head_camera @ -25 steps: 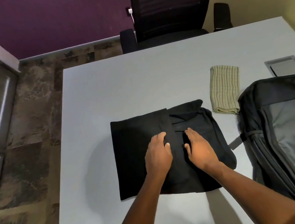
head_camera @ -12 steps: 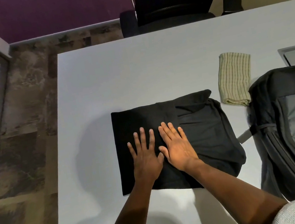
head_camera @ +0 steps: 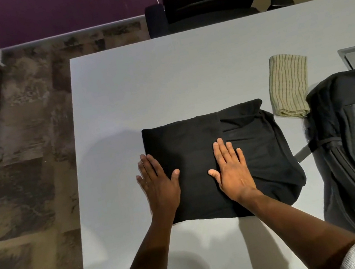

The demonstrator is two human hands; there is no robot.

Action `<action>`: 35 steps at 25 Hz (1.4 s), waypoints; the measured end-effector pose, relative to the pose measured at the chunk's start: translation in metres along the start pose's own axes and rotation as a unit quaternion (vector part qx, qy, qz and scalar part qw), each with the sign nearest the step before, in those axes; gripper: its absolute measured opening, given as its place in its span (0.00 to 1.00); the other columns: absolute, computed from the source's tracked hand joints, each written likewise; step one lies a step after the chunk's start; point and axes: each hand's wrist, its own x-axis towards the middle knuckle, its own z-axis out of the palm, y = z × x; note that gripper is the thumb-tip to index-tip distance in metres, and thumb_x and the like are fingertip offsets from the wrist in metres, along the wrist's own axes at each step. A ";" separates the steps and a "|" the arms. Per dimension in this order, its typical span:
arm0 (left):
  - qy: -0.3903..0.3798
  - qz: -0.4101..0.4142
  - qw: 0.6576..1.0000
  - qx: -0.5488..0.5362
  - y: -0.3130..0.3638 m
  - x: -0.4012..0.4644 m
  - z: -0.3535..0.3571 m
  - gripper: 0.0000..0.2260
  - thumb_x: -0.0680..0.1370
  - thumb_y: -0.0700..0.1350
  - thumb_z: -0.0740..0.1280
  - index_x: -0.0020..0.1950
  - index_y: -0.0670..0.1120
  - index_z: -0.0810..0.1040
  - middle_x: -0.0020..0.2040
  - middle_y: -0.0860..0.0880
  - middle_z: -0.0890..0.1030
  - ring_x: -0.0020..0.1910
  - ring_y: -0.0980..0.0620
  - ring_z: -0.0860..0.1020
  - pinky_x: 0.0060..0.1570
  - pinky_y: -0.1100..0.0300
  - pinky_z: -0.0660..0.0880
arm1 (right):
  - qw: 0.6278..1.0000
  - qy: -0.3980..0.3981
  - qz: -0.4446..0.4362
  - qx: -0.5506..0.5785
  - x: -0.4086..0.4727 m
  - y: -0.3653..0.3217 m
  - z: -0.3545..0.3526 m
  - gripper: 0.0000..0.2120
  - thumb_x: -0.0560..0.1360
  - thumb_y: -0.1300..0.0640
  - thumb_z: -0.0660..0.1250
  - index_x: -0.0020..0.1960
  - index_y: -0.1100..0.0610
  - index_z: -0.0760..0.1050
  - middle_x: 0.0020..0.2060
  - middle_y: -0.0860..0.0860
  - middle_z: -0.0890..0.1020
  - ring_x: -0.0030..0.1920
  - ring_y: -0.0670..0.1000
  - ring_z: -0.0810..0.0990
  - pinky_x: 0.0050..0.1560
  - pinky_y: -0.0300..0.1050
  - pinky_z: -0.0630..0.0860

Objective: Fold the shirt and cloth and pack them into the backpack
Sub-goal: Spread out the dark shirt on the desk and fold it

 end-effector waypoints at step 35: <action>0.025 -0.126 0.982 -0.137 -0.082 -0.005 -0.119 0.20 0.81 0.54 0.66 0.64 0.43 0.67 0.56 0.39 0.80 0.51 0.38 0.81 0.50 0.49 0.77 | 0.991 -0.051 0.020 0.124 -0.010 -0.119 0.016 0.37 0.82 0.39 0.54 0.82 0.49 0.37 0.81 0.51 0.40 0.80 0.56 0.39 0.78 0.62 0.41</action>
